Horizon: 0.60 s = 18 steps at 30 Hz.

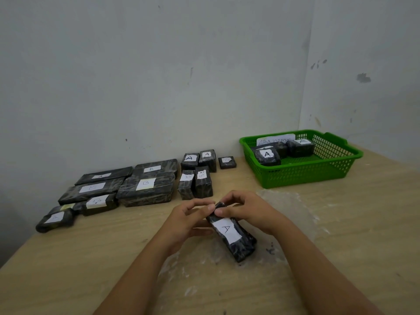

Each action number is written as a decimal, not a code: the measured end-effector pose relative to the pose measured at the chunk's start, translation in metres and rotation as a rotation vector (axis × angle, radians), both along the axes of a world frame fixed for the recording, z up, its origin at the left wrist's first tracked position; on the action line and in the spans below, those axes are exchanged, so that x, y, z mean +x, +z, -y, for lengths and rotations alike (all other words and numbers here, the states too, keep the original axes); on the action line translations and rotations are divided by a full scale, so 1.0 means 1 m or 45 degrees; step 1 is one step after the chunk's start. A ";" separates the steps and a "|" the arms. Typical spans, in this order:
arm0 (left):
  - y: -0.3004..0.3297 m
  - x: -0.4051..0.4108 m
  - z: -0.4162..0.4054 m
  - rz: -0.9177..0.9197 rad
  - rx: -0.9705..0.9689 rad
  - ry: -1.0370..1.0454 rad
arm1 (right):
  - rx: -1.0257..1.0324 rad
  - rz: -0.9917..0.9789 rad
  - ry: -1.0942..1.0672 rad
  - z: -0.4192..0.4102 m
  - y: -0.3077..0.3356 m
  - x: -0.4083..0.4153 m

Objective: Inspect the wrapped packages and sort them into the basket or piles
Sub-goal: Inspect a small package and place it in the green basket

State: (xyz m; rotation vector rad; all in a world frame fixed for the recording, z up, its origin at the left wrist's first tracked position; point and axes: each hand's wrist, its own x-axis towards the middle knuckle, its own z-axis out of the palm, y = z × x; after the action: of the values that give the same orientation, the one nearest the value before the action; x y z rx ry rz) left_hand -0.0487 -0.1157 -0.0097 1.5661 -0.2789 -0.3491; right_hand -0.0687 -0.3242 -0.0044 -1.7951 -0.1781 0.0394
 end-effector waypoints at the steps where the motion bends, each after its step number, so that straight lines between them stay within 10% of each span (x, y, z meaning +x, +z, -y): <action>1: -0.001 0.000 0.001 0.002 -0.012 0.007 | -0.009 -0.008 -0.001 0.000 0.001 -0.001; 18: 0.009 0.011 0.007 -0.011 -0.075 0.261 | 0.137 -0.067 -0.207 0.032 0.005 0.005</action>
State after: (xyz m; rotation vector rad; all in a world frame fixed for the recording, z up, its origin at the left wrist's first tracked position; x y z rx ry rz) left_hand -0.0381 -0.1229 -0.0009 1.5190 -0.1191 -0.1861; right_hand -0.0636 -0.3558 0.0008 -1.6940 0.0036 -0.0383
